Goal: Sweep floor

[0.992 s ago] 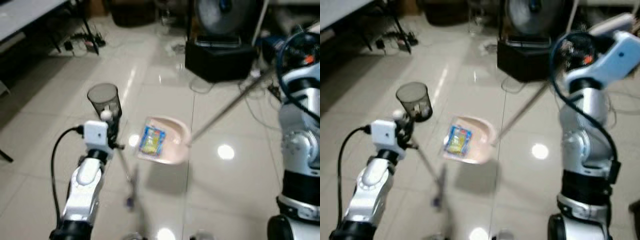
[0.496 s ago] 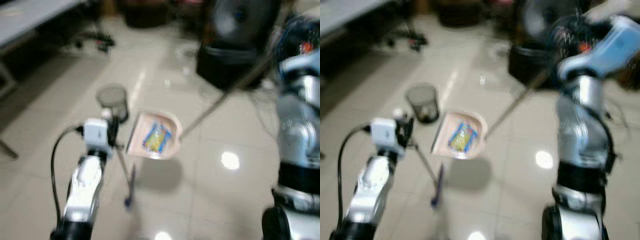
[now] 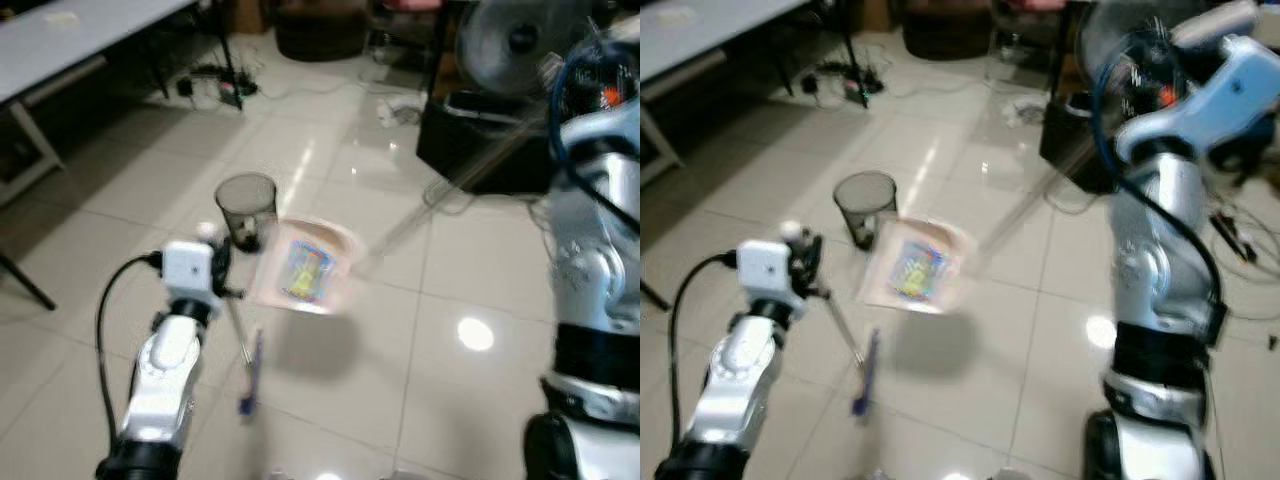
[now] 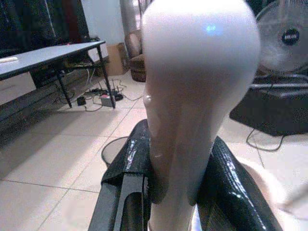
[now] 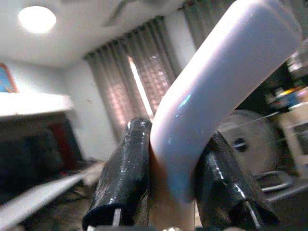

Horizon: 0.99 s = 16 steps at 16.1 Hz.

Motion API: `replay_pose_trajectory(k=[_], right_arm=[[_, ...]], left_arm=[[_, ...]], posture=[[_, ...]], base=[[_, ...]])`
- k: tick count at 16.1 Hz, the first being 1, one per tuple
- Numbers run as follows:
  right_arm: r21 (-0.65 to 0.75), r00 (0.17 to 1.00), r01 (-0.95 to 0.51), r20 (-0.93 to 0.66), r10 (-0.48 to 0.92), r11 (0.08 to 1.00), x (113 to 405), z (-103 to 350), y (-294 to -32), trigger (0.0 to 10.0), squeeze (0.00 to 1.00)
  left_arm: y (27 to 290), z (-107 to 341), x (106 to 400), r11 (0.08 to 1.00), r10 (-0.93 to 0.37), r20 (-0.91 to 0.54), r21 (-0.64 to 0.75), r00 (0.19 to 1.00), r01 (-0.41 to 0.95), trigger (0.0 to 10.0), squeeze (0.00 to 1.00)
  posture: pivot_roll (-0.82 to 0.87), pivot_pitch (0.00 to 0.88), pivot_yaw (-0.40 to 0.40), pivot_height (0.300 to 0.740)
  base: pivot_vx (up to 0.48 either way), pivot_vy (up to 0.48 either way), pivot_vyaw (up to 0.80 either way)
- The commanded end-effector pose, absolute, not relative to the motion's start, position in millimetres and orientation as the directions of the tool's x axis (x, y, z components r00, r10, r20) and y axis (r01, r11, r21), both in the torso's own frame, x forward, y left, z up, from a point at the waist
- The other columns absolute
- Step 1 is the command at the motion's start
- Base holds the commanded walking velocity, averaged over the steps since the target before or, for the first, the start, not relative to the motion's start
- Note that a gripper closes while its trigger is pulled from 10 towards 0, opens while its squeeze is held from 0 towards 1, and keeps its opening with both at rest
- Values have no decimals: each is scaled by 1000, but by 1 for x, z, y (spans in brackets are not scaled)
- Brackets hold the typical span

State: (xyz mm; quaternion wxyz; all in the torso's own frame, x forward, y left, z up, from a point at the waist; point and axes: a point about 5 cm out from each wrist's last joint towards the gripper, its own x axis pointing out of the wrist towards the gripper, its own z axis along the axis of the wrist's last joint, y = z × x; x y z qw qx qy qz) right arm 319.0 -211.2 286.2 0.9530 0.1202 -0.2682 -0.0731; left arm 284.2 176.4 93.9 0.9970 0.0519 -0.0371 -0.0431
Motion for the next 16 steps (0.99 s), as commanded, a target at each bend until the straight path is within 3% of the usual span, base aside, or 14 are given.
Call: replay_pose_trajectory(k=[1,16], right_arm=[[244,806,40,565,-176,969,315,297,-203,10000,0],[373,812,25,533,-236,928,292,247,-212,10000,0]], left_arm=[[181,102,287,990,-81,106,126,991,67,10000,0],[187,101,284,982,-105,101,166,989,87,10000,0]], posture=[[-20,33,35,740],[-5,28,57,740]], base=[[345,0,0],[348,0,0]])
